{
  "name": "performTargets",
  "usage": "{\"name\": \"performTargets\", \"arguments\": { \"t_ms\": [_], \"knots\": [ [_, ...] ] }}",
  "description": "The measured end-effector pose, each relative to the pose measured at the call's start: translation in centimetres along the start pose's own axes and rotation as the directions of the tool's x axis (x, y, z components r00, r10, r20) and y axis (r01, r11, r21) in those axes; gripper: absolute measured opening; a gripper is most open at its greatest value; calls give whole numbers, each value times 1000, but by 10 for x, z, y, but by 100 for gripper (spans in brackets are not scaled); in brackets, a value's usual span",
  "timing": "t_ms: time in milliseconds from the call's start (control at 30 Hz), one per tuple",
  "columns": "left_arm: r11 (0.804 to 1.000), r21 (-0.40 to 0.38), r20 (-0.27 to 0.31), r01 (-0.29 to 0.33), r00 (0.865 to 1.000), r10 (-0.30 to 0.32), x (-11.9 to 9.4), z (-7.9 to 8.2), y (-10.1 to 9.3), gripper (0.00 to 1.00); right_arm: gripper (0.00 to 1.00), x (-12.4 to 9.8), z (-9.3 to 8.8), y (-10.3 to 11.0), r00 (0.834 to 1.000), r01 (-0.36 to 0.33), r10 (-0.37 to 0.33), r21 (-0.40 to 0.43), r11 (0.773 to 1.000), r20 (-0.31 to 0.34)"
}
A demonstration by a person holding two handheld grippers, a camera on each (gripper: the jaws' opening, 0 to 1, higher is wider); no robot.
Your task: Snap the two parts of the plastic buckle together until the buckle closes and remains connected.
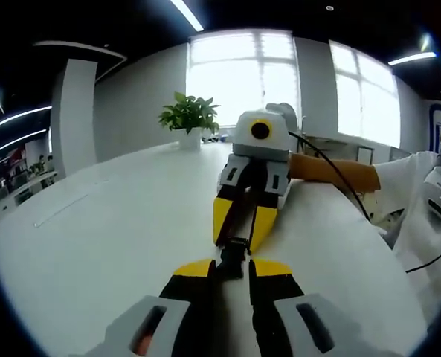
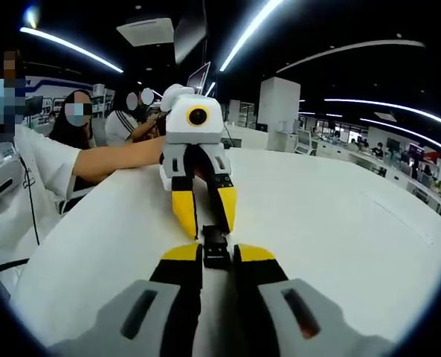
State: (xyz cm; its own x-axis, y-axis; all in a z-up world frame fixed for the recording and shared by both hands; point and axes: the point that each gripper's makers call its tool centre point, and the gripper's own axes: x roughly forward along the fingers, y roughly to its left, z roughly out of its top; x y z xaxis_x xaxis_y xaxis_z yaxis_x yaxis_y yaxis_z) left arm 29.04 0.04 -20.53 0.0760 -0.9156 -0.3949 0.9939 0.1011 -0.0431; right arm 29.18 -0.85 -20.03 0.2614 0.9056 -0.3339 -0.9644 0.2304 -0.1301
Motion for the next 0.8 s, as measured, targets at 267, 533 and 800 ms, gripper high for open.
{"name": "performTargets", "arguments": {
  "t_ms": [267,533,800],
  "knots": [
    [999,-27,12,-20,1000,20,-3,3,6,20,19,-3,3,-3,1000,-4,4,22,1000,10],
    [998,-53,7,-22,1000,23,-4,1,6,20,17,-10,3,-8,1000,-4,2,126,992,16],
    [998,-62,-6,-23,1000,22,-4,-2,6,18,17,-8,-5,-4,1000,-7,10,117,993,-29]
  ]
}}
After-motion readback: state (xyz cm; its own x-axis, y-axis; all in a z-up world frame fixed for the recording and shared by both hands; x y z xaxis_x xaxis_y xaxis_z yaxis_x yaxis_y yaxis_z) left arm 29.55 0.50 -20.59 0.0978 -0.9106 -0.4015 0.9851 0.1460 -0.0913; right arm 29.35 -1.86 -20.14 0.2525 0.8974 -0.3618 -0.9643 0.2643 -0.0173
